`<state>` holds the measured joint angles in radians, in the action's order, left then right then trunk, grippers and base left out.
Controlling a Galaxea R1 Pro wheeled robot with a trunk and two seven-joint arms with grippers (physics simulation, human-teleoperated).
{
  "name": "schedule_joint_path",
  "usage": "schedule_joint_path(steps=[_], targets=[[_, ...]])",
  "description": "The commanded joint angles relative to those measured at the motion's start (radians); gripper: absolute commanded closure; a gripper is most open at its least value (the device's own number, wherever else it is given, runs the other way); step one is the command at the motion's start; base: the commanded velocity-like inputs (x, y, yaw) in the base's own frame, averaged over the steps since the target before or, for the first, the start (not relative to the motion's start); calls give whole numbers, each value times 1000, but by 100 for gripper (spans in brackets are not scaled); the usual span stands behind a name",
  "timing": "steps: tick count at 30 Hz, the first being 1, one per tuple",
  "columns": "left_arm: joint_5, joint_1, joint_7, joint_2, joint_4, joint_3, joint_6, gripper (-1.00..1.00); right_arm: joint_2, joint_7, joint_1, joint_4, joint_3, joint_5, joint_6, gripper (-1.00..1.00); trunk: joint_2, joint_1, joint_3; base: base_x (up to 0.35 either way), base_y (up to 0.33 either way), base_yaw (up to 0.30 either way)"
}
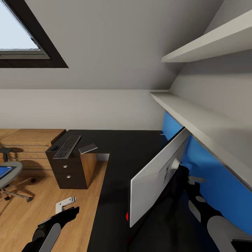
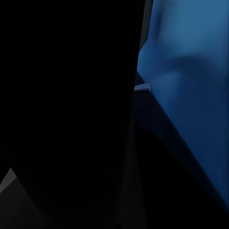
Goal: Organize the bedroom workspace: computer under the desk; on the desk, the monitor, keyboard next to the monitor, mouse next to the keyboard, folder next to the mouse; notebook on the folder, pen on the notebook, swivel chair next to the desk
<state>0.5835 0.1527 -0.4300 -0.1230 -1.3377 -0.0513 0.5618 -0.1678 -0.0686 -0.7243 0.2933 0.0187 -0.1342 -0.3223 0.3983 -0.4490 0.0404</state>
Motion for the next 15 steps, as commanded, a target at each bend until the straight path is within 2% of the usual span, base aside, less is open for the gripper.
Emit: schedule_joint_path(steps=[1, 2, 8, 15], targets=[[10, 1, -10, -1, -2, -2, 1, -100, -1, -49, -1, 0, 9, -20, -6, 100, 2, -1, 2, 0, 0, 0], [10, 1, -10, -1, -2, -2, 1, -100, -2, -49, -1, 0, 9, -19, -6, -100, 2, -1, 2, 0, 0, 0], [11, 1, -10, -1, -2, -2, 1, -100, -1, -49, -1, 0, 10, 24, -6, -100, 2, -1, 2, 0, 0, 0], [11, 1, -10, -1, -2, -2, 1, -100, -1, -49, -1, 0, 10, 32, -6, -100, 2, -1, 2, 0, 0, 0]])
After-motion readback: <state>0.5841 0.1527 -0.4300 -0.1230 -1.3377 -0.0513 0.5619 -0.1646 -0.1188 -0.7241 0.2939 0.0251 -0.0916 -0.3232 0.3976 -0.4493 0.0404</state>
